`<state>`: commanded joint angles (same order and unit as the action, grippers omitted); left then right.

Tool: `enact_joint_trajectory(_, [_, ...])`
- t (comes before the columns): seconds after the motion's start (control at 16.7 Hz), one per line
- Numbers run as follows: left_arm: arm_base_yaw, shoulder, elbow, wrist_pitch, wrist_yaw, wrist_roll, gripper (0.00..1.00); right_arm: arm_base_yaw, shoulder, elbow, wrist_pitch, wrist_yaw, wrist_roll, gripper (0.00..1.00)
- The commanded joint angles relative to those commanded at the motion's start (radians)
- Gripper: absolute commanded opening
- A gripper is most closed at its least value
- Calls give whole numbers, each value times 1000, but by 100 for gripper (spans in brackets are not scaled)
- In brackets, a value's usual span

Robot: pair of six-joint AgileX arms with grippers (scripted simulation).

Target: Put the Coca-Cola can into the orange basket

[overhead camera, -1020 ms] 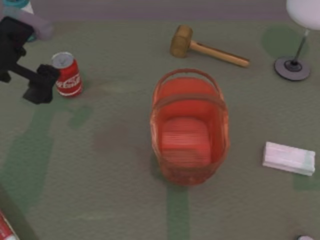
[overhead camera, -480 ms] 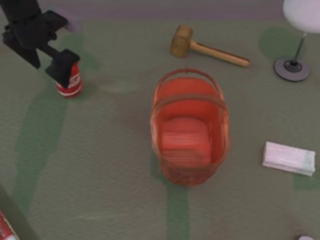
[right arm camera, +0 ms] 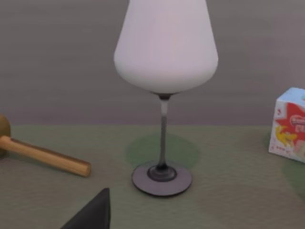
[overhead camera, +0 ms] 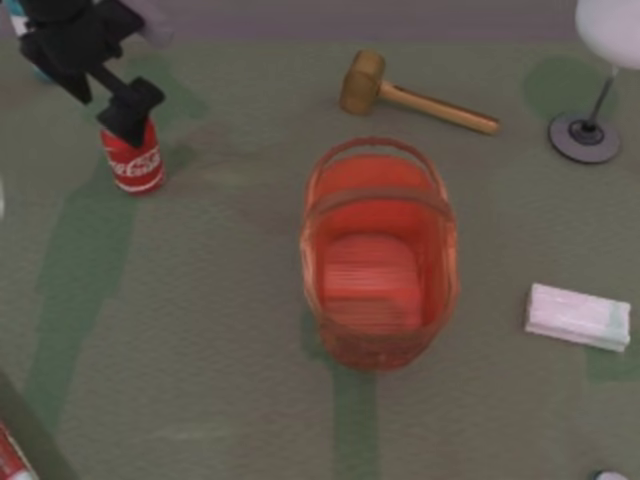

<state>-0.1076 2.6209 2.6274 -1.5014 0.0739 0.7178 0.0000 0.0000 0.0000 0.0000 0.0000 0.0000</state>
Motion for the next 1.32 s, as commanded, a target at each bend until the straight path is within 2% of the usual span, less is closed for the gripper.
enact_joint_trajectory(0.36, [1, -3, -5, 5, 0, -1, 100, 0, 0, 0, 0, 0, 0, 100])
enact_joint_trajectory(0.84, [-5, -27, -239, 212, -1, -5, 100, 0, 0, 0, 0, 0, 0, 100])
enact_joint_trajectory(1.14, [-6, -28, -252, 225, -1, -6, 100, 0, 0, 0, 0, 0, 0, 100])
enact_joint_trajectory(1.32, [-6, -28, -252, 225, -1, -6, 77, 0, 0, 0, 0, 0, 0, 100])
